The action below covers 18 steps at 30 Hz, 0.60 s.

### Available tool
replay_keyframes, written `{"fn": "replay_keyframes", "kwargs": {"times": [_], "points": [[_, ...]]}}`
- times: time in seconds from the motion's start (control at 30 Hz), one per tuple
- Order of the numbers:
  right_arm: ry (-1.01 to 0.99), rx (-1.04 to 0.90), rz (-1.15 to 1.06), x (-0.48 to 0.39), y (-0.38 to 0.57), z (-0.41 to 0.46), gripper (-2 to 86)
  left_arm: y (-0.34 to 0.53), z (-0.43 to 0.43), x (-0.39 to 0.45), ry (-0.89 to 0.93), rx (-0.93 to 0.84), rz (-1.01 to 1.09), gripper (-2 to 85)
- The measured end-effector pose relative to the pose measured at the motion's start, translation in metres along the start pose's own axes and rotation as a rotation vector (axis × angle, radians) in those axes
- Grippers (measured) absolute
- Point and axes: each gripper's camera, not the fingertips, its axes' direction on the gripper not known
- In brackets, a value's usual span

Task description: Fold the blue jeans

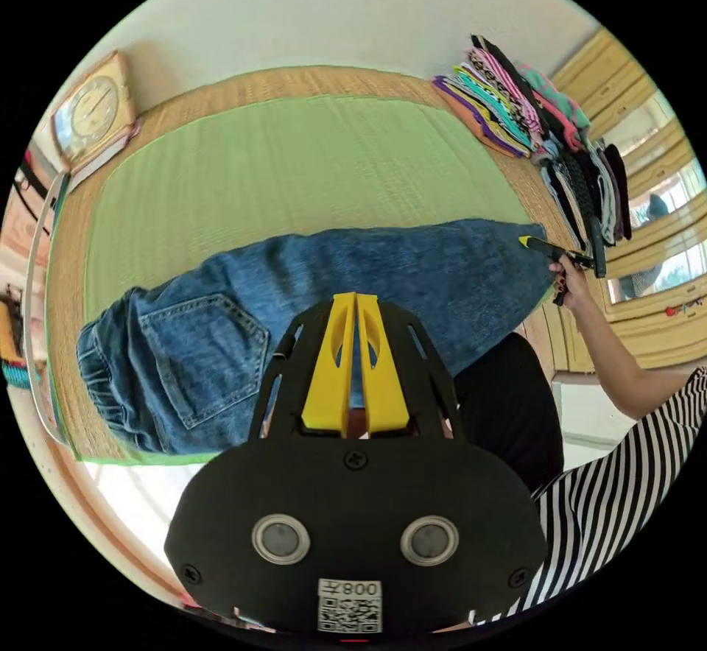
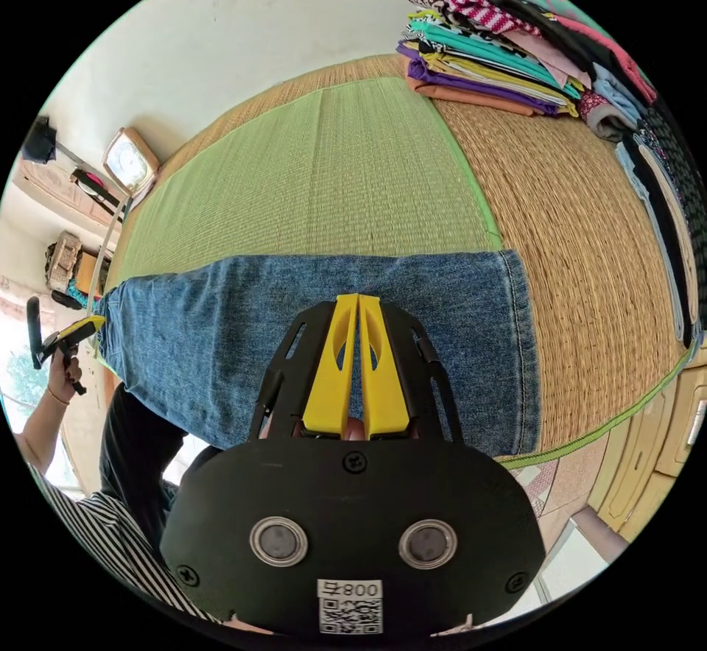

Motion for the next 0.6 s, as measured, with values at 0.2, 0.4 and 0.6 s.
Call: {"fn": "replay_keyframes", "kwargs": {"times": [0.2, 0.4, 0.6], "points": [[-0.112, 0.065, -0.169, -0.107, -0.025, -0.021, 0.1, 0.067, -0.027, -0.132, -0.059, 0.001, -0.176, 0.1], [-0.264, -0.067, -0.519, -0.294, -0.020, 0.024, 0.1, 0.123, -0.033, -0.241, -0.098, -0.032, -0.295, 0.2], [-0.191, -0.227, -0.682, -0.411, -0.010, 0.090, 0.2, 0.175, -0.038, -0.329, -0.015, -0.039, -0.356, 0.3]]}}
